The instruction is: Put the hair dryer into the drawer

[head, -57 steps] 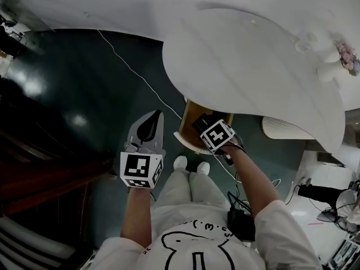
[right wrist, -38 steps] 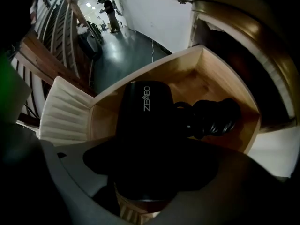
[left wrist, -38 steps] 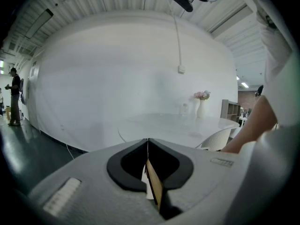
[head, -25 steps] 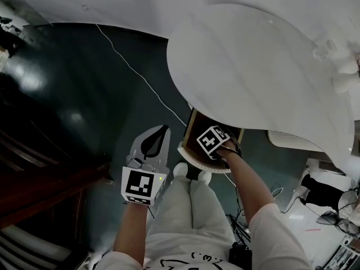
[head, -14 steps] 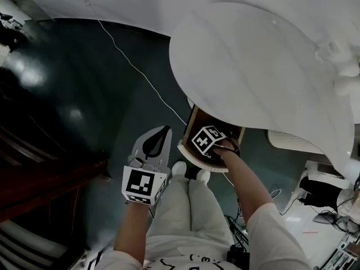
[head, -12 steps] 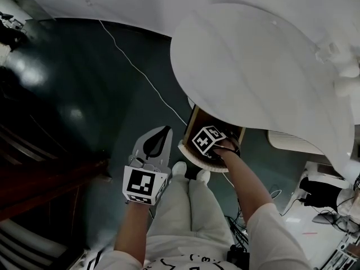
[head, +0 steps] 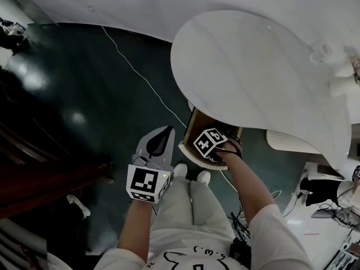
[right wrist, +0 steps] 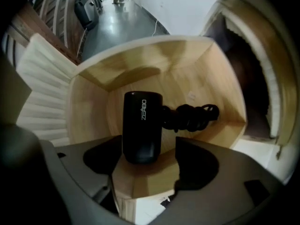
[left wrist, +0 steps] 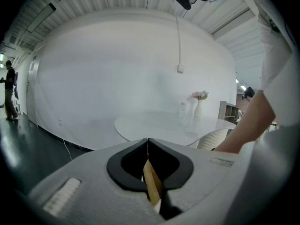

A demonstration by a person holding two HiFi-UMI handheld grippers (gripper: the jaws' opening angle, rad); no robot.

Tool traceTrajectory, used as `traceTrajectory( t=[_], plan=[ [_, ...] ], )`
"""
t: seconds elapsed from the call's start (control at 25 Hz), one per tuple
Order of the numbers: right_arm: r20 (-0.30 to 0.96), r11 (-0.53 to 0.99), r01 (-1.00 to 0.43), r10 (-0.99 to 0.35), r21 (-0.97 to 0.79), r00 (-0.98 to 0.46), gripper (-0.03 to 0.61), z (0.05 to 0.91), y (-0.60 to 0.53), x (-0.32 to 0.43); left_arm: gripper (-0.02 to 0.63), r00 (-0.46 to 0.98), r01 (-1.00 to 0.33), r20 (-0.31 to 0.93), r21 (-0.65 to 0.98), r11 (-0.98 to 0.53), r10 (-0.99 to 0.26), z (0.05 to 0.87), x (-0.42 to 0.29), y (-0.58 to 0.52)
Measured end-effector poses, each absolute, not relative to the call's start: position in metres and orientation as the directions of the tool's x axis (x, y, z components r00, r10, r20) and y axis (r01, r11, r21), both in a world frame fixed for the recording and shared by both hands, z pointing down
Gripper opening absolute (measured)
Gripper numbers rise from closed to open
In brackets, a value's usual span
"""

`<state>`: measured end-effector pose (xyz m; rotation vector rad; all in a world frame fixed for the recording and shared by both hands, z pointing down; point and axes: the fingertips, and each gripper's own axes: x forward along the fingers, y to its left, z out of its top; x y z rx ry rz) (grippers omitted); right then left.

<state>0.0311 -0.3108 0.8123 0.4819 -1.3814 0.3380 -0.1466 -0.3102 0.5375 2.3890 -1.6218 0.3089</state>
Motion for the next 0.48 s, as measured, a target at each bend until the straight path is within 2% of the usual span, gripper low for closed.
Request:
traceTrajectory(
  t=[0.48],
  plan=[
    [0.998,0.86,-0.507,-0.031,0.054,0.053,0.345,0.735,-0.304,0.034,0.017,0.384,-0.922,0.256,0.059,-0.383,-0.887,0.475,-0.119,-0.327]
  ],
)
